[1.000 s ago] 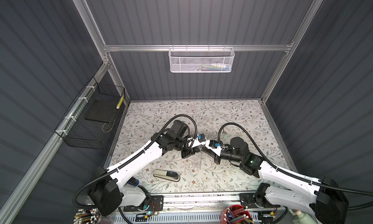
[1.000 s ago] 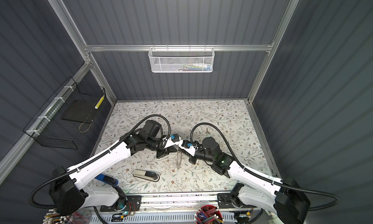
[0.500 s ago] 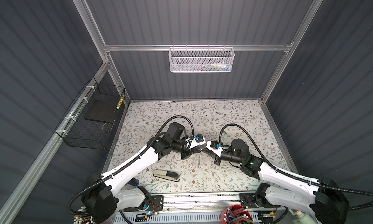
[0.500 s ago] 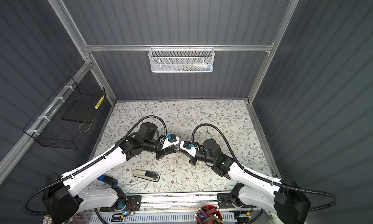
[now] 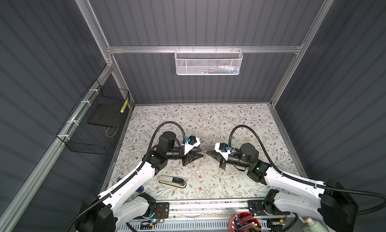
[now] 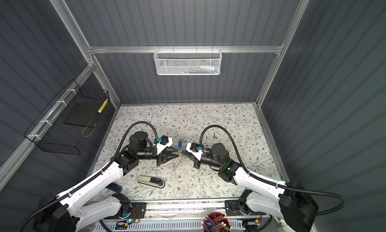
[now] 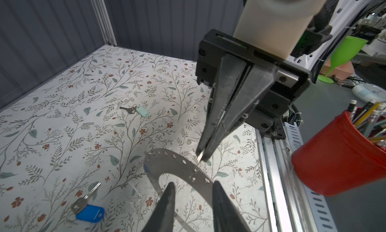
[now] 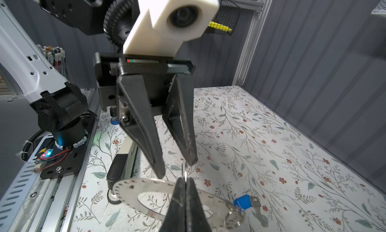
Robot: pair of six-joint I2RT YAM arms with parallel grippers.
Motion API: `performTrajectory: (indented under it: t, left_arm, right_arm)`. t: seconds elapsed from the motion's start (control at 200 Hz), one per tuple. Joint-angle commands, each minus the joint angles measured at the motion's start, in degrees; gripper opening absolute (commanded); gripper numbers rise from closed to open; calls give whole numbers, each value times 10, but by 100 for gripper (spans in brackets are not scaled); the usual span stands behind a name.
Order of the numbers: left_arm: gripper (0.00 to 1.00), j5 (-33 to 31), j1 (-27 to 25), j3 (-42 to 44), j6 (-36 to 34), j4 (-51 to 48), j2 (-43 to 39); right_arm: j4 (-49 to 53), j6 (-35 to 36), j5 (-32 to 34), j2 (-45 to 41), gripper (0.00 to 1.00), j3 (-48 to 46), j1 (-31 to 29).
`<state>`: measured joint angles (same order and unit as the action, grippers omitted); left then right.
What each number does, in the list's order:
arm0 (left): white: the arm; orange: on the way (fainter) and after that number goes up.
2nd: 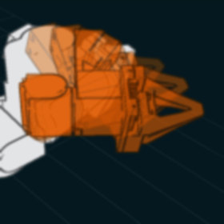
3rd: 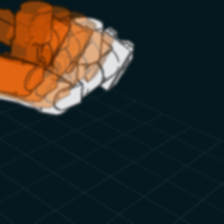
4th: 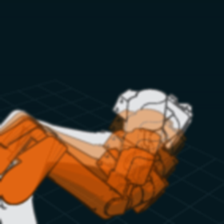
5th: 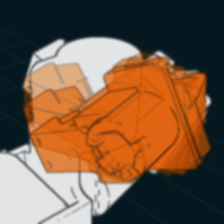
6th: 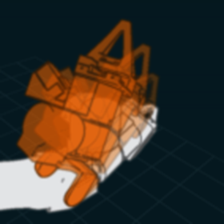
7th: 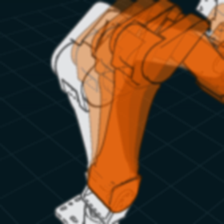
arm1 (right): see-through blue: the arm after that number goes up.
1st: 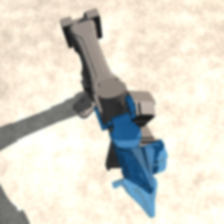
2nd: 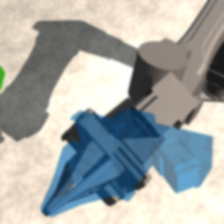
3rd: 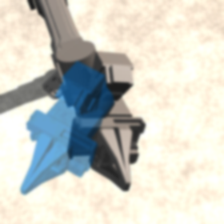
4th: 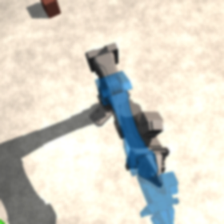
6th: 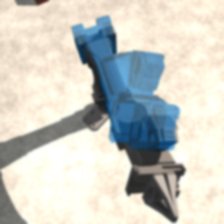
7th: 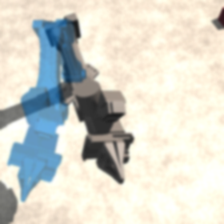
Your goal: Put the keys on the keyring
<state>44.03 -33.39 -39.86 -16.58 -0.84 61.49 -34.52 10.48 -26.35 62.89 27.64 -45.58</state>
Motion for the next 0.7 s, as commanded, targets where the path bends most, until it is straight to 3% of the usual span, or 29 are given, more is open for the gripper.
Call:
performTrajectory:
  t: [0.0,0.695]
  left_arm:
    - [32,37,2,15,27,51,-11]
    - [28,72,2,62,90,190,-23]
  right_arm:
    - [-68,-13,-19,-1,2,1,-2]
    - [-150,-50,-84,34,2,-13,-2]
